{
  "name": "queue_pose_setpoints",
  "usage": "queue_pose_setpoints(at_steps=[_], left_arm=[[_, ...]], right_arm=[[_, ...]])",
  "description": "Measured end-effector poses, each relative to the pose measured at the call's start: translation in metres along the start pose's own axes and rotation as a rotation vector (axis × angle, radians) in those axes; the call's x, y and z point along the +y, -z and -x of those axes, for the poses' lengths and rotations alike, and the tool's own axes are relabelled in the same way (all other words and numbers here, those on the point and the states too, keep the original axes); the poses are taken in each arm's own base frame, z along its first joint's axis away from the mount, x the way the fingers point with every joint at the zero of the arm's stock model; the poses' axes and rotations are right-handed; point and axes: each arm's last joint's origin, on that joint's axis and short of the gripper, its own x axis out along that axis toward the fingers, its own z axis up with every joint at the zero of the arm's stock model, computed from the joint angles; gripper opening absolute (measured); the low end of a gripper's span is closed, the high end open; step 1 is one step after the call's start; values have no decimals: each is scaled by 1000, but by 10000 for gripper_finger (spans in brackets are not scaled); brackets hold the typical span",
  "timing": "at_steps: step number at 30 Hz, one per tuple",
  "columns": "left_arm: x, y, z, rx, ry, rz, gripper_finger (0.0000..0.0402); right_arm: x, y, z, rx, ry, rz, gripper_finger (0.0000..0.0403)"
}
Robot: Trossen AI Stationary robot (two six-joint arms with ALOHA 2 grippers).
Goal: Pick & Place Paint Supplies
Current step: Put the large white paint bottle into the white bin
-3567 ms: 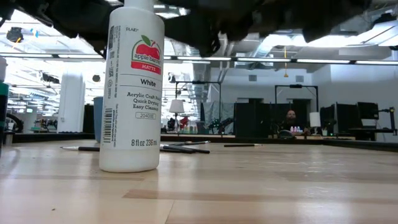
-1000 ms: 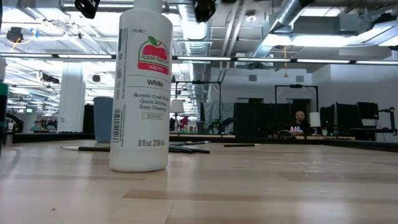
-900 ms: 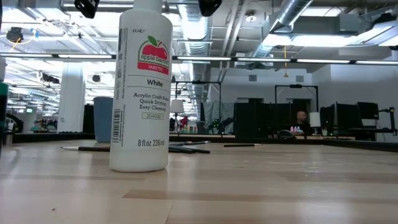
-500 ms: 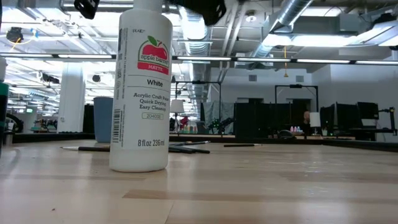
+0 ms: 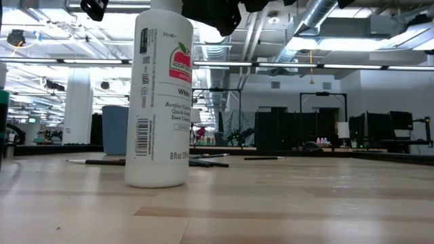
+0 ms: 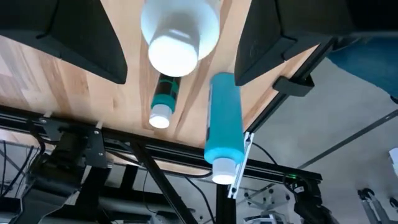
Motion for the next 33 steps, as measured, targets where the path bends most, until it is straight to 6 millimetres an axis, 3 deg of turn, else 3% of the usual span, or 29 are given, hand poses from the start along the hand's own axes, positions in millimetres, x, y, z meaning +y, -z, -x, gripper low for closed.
queue_pose_setpoints(at_steps=[8,15,19,24,28,33], left_arm=[[0,0,0,3,0,3,0],[0,1,0,5,0,3,0],[0,1,0,5,0,3,0],[0,1,0,5,2,7,0],[0,1,0,6,3,7,0],[0,1,0,6,3,5,0]], right_arm=[[-10,1,-1,11,25,-33,291],[-1,2,-1,7,0,-34,291],[0,18,-14,16,1,-43,291],[-4,25,-22,-6,9,-59,290],[-2,25,-21,-3,5,-53,271],[-1,22,-20,-11,3,-50,212]])
